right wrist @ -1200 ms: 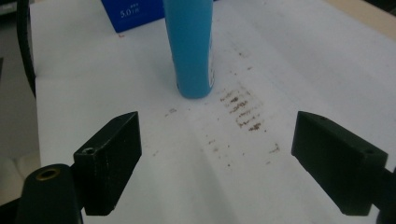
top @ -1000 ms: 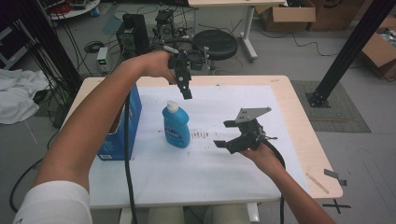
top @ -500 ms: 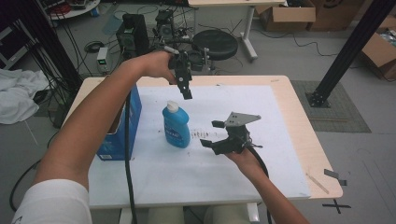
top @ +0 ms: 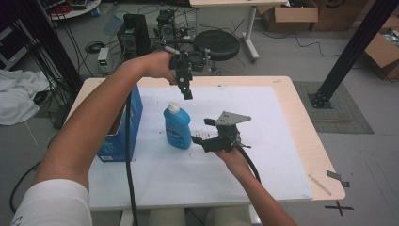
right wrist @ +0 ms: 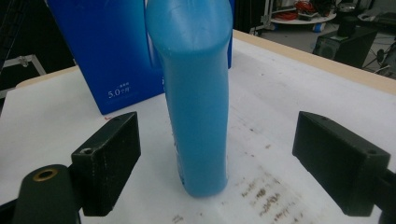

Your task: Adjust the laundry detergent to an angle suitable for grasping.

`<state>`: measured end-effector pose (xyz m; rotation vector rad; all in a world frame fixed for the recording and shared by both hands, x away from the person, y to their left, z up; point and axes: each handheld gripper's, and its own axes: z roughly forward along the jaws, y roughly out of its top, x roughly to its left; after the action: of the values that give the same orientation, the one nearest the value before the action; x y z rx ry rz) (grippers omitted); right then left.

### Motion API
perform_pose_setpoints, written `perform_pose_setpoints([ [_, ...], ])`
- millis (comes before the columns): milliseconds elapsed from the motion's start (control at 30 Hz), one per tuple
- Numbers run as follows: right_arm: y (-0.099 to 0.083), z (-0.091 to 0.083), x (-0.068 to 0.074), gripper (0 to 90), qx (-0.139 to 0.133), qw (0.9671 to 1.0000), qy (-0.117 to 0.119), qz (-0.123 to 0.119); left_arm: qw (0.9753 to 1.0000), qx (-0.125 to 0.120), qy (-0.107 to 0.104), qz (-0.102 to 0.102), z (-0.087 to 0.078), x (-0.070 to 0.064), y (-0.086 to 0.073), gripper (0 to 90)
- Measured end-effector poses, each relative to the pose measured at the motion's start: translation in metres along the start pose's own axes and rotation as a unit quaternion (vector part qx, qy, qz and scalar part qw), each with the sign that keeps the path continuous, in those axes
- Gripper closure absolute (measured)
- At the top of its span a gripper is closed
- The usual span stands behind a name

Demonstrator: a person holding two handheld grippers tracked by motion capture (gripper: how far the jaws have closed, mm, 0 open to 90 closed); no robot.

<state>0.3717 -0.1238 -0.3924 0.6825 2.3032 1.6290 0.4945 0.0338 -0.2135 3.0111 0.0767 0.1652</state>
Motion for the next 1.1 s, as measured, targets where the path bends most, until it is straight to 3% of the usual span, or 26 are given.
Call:
perform_pose_setpoints([
  [400,0.007,0.032,0.005,14.7,-0.002,0.9998,-0.014,-0.01,1.0,0.002,0.006,0.002,-0.001,0.001,-0.001,20.1],
  [1100,0.008,0.066,0.008,14.8,-0.019,0.9996,-0.015,-0.013,0.9999,0.006,0.009,-0.002,0.0,0.002,-0.006,20.2],
])
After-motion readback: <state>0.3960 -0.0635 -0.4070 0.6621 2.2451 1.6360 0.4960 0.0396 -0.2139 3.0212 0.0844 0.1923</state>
